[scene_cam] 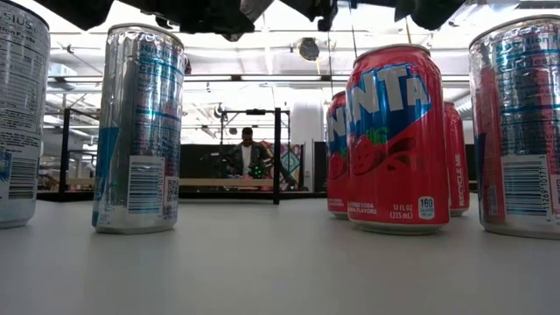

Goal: Place canned beverage on shelf
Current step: Put the white-yellow soda can on the shelf aligned with the other white-yellow soda can

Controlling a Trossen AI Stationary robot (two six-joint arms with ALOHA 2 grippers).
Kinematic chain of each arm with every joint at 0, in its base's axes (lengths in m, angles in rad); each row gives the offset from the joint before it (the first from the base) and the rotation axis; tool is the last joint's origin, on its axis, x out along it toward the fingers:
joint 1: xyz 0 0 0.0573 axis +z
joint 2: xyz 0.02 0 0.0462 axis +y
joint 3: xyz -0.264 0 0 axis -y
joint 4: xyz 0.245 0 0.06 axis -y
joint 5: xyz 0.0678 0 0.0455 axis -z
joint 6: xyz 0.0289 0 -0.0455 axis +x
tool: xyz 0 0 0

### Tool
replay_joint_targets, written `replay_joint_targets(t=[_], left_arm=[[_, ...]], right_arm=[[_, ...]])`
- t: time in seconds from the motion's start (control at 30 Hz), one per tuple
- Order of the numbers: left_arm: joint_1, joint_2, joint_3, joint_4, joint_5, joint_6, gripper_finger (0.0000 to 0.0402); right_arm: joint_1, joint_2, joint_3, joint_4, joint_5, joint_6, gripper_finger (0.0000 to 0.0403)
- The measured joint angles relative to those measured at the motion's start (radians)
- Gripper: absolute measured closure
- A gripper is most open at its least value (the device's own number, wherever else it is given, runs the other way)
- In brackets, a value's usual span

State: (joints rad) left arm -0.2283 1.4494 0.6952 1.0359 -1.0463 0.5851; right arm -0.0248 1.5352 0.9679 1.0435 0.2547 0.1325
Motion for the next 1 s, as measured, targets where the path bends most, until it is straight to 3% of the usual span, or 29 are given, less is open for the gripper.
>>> replay_joint_targets(t=[0.23,0.57,0.7,0.87,1.0], left_arm=[[0.006,0.0,0.0,-0.006,-0.002,0.0,0.0138],[0.006,0.0,0.0,-0.052,-0.011,-0.007,0.0134],[0.002,0.0,0.001,-0.077,-0.008,-0.018,0.0108],[-0.025,0.0,0.001,-0.077,-0.011,-0.055,0.0064],[-0.069,-0.001,0.001,-0.074,-0.019,-0.052,0.0036]], right_arm=[[-0.008,0.073,0.068,-0.001,-0.024,-0.003,0.0078],[-0.008,0.084,0.079,-0.001,-0.023,-0.021,0.0183],[-0.007,0.084,0.079,-0.01,-0.025,-0.022,0.0207],[-0.007,0.081,0.079,-0.03,-0.06,-0.021,0.0201],[-0.009,0.057,0.099,-0.145,-0.107,-0.046,0.0197]])
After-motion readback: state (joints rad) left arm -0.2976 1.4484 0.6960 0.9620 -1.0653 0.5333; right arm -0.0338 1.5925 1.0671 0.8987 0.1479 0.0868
